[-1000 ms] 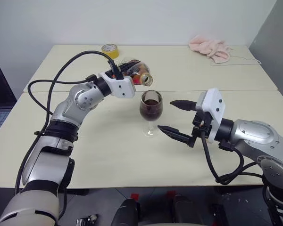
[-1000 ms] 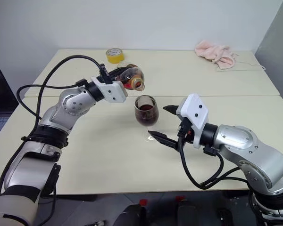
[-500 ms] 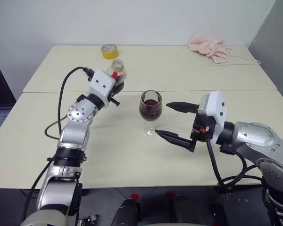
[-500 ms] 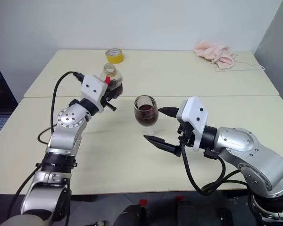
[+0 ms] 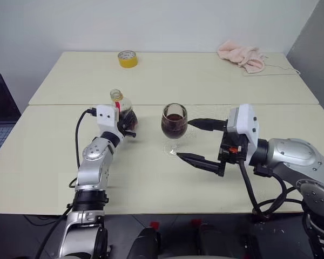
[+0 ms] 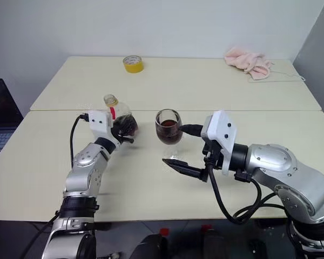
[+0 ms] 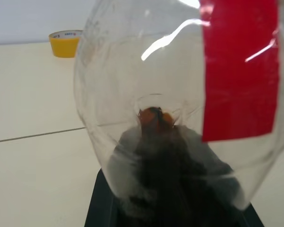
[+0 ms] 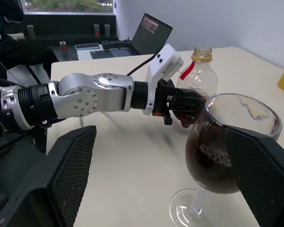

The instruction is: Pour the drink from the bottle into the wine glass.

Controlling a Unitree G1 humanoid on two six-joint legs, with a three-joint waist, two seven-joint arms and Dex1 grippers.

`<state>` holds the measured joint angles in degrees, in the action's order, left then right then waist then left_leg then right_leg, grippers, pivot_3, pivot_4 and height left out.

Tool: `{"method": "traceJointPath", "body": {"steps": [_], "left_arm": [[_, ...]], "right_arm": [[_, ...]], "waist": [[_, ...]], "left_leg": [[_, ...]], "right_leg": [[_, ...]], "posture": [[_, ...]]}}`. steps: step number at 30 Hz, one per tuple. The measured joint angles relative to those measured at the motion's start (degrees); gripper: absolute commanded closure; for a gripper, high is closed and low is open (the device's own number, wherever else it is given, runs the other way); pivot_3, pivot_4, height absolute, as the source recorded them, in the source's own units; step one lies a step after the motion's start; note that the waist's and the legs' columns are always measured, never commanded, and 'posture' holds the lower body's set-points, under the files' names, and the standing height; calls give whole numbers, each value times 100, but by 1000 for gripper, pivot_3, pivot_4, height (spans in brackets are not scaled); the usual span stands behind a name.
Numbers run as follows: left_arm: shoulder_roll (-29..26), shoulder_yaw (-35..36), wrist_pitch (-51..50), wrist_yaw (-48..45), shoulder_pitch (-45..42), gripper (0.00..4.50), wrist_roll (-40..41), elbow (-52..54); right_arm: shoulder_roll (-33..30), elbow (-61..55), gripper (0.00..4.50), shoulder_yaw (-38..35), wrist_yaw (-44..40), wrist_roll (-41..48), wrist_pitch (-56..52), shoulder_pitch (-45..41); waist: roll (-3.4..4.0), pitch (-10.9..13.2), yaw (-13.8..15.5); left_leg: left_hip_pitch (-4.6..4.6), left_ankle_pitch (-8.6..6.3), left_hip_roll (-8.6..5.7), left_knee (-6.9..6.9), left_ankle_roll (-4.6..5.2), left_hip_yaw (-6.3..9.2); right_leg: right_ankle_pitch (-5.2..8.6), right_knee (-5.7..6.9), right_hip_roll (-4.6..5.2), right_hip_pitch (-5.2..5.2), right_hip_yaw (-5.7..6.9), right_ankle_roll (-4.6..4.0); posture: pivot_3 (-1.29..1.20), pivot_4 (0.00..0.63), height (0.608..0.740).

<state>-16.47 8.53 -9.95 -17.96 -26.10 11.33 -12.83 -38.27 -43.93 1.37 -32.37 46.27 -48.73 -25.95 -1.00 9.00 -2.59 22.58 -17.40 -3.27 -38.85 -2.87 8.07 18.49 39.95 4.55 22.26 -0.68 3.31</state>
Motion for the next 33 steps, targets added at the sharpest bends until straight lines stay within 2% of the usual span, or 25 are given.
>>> {"method": "traceJointPath", "body": {"steps": [7, 22, 33], "left_arm": [[70, 112, 443, 511, 4, 3762, -151, -364], [281, 224, 405, 755, -209, 3762, -100, -765], [271, 235, 441, 841, -249, 359, -124, -855]], "right_arm": [[-9, 144, 0, -48, 276, 16, -184, -5], [-101, 22, 0, -258, 496, 308, -333, -45], [-102, 19, 0, -243, 500, 446, -334, -136]], "waist": [[-1, 0, 31], [-4, -2, 73], [-5, -4, 73]], "left_leg": [[0, 0, 1, 0, 0, -1], [-1, 0, -3, -1, 0, -11], [-2, 0, -3, -1, 0, -11]], "right_leg": [[0, 0, 5, 1, -1, 0], [0, 0, 8, 0, -3, 0], [0, 0, 8, 0, -4, 0]], "posture": [[0, 150, 740], [0, 150, 740], [0, 150, 740]]}}
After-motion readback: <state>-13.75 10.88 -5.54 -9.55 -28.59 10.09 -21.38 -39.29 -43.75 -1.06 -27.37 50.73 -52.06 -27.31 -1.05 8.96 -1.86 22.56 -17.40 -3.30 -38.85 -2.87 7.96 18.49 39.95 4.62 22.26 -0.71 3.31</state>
